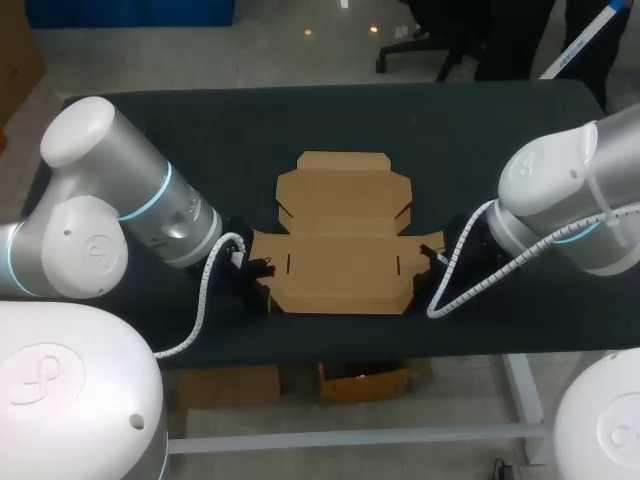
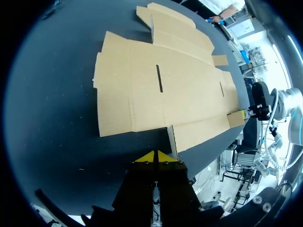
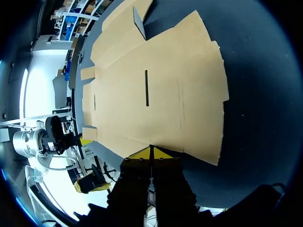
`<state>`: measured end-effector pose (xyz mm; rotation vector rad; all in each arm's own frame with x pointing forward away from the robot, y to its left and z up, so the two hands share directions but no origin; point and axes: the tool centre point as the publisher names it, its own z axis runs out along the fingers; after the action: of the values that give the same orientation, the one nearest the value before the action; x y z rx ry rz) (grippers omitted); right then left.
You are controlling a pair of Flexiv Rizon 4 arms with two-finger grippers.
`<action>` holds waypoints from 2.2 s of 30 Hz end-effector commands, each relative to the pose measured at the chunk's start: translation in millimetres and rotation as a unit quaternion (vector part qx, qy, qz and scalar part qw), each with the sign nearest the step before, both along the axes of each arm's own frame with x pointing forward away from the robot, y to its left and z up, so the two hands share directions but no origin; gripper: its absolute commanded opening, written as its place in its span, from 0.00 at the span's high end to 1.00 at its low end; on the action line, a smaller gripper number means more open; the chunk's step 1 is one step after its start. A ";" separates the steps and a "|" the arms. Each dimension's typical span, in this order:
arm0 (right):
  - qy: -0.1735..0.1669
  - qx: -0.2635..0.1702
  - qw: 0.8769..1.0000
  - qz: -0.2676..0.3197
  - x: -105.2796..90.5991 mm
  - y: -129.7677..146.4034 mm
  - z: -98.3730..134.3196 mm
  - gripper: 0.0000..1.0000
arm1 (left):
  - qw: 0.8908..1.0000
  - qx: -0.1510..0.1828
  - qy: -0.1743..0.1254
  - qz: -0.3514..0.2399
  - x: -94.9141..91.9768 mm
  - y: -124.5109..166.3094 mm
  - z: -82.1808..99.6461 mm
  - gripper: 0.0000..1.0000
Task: Assemble the packaging by folding the flat box into shape, placing the metal phone stand inside, and closing the box properly
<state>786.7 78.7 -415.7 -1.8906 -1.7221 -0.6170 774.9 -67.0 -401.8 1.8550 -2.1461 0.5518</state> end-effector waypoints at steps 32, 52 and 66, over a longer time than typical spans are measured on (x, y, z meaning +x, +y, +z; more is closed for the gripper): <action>0.003 -0.005 1.000 0.005 0.9 2.0 0.4 1.00 | 0.999 0.003 0.027 0.018 18.0 7.9 -12.9 1.00; -0.002 -0.009 1.000 0.004 0.1 3.8 4.5 1.00 | 0.999 0.014 0.051 -0.010 12.8 -1.1 -4.9 1.00; -0.005 -0.022 1.000 -0.002 -3.6 6.7 6.3 1.00 | 0.999 0.044 0.016 -0.001 2.7 -11.1 4.6 1.00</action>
<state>784.5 83.6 -410.4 -1.9168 -1.7464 -0.6000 781.7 -76.2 -401.3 1.8764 -2.1706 0.4395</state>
